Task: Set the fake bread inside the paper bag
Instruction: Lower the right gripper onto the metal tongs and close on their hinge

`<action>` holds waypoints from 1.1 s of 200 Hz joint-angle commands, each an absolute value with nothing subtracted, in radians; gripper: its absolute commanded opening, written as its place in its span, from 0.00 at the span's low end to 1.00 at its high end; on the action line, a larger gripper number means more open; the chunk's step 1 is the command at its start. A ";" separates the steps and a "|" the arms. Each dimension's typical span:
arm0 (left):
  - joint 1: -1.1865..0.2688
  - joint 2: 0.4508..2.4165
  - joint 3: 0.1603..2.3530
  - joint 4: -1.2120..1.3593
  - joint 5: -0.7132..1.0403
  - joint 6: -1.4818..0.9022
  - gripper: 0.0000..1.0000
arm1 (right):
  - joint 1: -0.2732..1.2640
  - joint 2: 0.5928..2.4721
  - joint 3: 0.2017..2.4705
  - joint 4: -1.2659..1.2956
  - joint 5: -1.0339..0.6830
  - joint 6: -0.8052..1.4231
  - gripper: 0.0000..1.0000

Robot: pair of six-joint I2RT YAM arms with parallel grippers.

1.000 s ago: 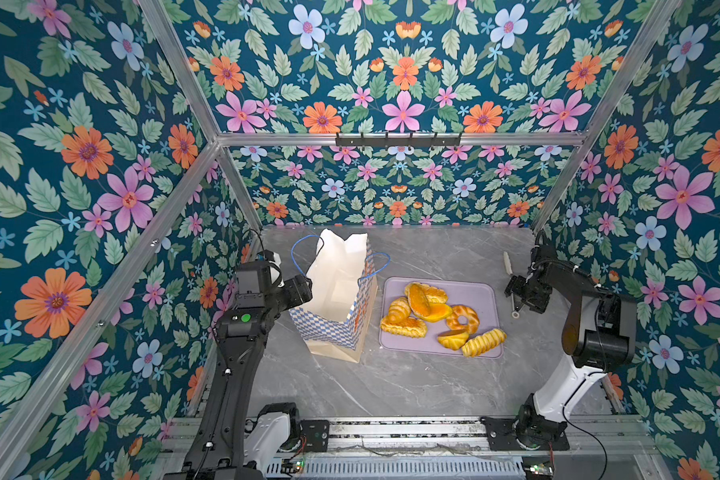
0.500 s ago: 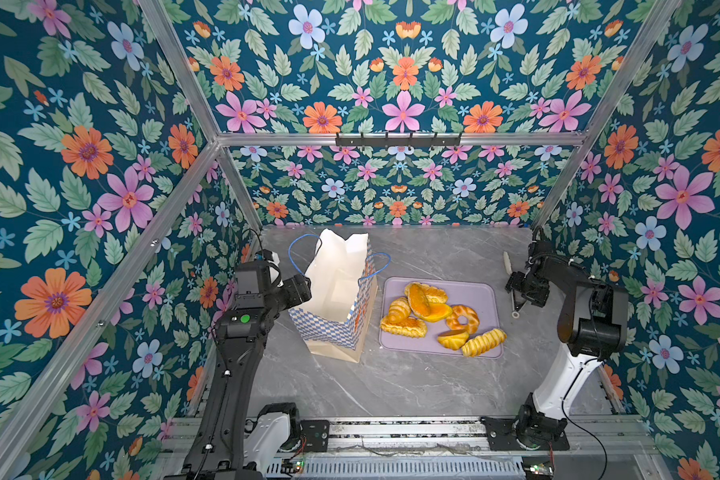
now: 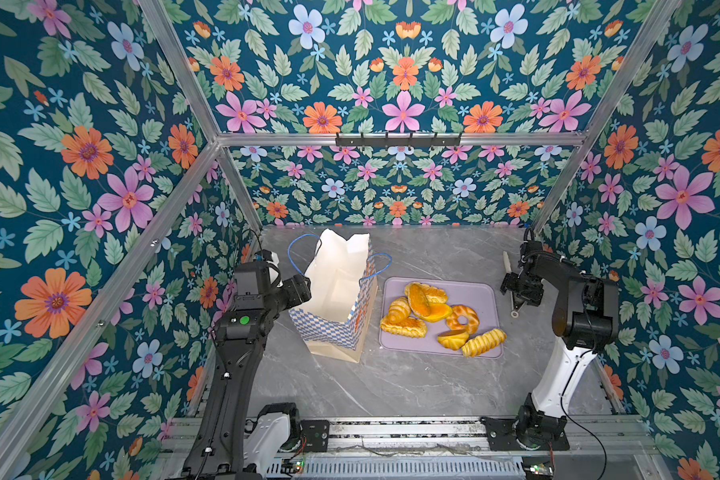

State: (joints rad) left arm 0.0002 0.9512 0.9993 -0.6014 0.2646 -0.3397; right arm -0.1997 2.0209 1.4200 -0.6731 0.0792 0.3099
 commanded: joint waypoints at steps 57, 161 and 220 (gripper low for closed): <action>0.002 0.935 1.003 -0.621 0.258 -0.333 0.83 | -0.235 2.045 1.391 -0.678 0.089 0.325 0.76; 0.002 0.944 1.014 -0.627 0.263 -0.334 0.83 | -0.236 2.076 1.432 -0.670 0.106 0.281 0.74; 0.002 0.944 1.025 -0.630 0.267 -0.337 0.83 | -0.236 2.034 1.384 -0.641 0.090 0.291 0.59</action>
